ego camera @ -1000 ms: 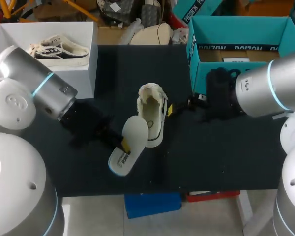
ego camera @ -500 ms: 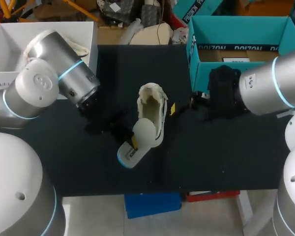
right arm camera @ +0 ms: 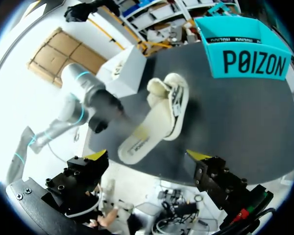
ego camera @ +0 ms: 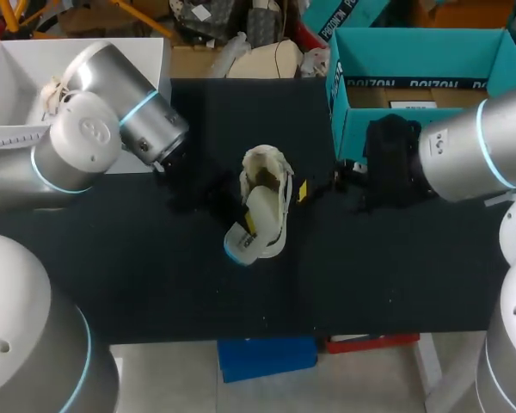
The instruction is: Take the shoe out of the shoebox, open the shoe tongue, remove and reinsert the insole, then place the shoe into the shoebox
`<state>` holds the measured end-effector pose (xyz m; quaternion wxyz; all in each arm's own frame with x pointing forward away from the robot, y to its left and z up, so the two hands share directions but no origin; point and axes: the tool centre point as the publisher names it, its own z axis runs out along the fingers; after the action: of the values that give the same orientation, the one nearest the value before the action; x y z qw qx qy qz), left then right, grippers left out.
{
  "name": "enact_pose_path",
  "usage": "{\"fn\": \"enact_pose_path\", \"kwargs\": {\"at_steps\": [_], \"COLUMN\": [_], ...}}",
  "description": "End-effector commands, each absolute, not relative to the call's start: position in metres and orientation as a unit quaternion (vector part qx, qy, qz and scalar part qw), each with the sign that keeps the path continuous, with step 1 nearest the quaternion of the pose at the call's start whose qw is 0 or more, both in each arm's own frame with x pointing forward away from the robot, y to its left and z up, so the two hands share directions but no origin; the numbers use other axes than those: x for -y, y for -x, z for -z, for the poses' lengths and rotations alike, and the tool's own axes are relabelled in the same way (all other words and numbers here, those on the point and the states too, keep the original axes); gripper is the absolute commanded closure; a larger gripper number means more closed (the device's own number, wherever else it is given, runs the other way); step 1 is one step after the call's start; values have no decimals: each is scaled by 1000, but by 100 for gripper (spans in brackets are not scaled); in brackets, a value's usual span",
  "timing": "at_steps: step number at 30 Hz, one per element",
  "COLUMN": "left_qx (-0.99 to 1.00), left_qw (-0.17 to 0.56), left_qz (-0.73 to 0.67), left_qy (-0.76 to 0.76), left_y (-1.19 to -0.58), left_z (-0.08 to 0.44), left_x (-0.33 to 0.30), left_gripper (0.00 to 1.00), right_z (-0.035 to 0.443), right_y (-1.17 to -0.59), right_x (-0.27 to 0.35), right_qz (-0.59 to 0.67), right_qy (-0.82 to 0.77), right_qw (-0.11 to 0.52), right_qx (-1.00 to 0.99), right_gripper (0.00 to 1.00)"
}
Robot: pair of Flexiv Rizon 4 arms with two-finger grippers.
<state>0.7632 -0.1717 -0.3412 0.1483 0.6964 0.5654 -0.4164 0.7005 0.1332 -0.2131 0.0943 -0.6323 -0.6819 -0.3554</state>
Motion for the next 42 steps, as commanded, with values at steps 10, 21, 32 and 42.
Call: {"fn": "enact_pose_path", "kwargs": {"at_steps": [10, 21, 32, 42], "left_qx": [-580, -611, -597, -596], "left_qw": [190, 217, 202, 168], "left_qz": [414, 400, 399, 401], "left_qy": [-676, -649, -666, -675], "left_y": [-805, -835, -801, -783], "left_z": [360, 367, 345, 350], "left_x": [196, 200, 183, 181], "left_gripper": [100, 93, 29, 75], "right_z": [213, 213, 213, 213], "right_y": [-700, -700, -700, -700], "right_x": [-134, -134, -134, -134], "right_qz": [355, 355, 355, 355], "right_qy": [633, 633, 633, 633], "right_qw": [93, 93, 93, 93], "right_qx": [682, 682, 682, 682], "right_gripper": [0, 0, 0, 0]}}
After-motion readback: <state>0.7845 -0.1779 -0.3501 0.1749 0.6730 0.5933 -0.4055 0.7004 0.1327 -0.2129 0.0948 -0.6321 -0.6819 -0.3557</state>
